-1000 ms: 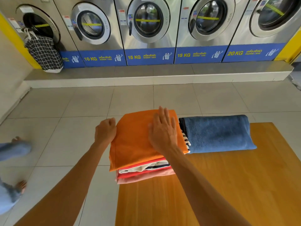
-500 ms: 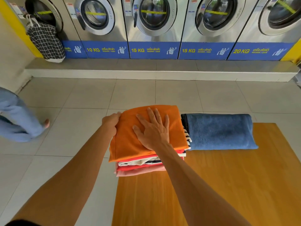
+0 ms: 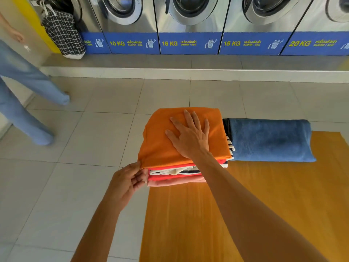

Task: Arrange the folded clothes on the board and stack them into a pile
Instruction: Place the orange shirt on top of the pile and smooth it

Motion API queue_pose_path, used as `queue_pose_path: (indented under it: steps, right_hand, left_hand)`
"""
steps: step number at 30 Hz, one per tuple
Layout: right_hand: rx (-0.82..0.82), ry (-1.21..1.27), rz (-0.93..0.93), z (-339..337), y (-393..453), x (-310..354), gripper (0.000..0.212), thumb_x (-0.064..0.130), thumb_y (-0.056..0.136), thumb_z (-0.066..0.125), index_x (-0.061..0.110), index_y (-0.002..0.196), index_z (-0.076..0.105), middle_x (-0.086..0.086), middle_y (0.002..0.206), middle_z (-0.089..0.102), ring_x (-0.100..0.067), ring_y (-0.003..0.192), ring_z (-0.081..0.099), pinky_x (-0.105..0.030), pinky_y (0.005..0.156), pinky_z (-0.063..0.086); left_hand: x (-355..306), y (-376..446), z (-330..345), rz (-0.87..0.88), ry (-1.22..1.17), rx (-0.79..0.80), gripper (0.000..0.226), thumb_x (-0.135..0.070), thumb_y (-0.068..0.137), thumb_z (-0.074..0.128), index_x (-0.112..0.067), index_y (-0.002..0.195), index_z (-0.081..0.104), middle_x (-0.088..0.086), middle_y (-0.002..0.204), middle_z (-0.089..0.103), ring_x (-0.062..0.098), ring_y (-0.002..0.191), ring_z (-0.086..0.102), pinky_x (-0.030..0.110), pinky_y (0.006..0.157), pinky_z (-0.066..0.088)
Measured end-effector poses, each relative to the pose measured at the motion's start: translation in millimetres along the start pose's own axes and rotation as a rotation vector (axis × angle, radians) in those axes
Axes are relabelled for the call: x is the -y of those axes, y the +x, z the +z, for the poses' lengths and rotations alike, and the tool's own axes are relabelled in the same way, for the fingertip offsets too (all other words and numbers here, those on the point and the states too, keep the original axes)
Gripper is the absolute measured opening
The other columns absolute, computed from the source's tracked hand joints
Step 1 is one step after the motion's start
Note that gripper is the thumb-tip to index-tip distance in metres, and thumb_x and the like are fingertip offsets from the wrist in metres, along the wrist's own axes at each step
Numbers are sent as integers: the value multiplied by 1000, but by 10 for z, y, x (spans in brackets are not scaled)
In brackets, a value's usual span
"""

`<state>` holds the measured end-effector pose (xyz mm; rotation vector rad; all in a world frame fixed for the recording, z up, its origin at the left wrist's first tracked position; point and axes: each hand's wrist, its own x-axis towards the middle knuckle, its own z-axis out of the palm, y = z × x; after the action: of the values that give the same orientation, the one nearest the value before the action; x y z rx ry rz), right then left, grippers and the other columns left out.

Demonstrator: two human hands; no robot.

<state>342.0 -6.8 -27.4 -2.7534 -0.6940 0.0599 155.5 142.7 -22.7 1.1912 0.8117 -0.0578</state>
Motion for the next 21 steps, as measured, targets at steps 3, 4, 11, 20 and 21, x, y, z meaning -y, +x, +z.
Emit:
queue_pose_path:
  steps: [3,4,11,20,21]
  right_hand:
    - [3,-11,-5,-2,-14,1,70,77,91,15,46,153,27,1,169,13,-27,156,5,-62,120,-2]
    - [8,-11,-4,-9,-13,-1,70,77,91,15,46,153,26,1,169,13,-27,156,5,-62,120,-2]
    - [73,21,-31,-86,-49,-1,69,73,94,8,45,156,19,2,170,3,-25,157,-4,-60,121,-7]
    - [103,4,0,-265,-147,-489,66,66,98,3,40,159,1,5,170,-6,-18,156,-11,-53,123,-9]
    - [118,-6,10,-280,-160,-554,66,65,98,4,40,159,1,6,170,-7,-17,156,-11,-55,123,-8]
  left_hand:
    - [-35,-6,2,50,61,-152,37,-47,82,62,-17,104,67,1,96,75,23,93,73,44,89,56]
    - [-59,-17,61,59,127,-166,36,-54,81,58,-25,100,67,-3,99,76,24,97,73,45,91,56]
    - [-245,6,298,55,432,-325,24,-29,97,59,-11,113,64,11,115,72,27,91,74,44,85,60]
    - [-630,177,1270,818,899,-371,40,-18,101,44,-12,140,49,9,149,48,26,141,41,43,115,35]
    - [-606,225,1386,804,947,-267,43,-23,103,39,-12,145,44,9,154,42,25,146,33,45,119,28]
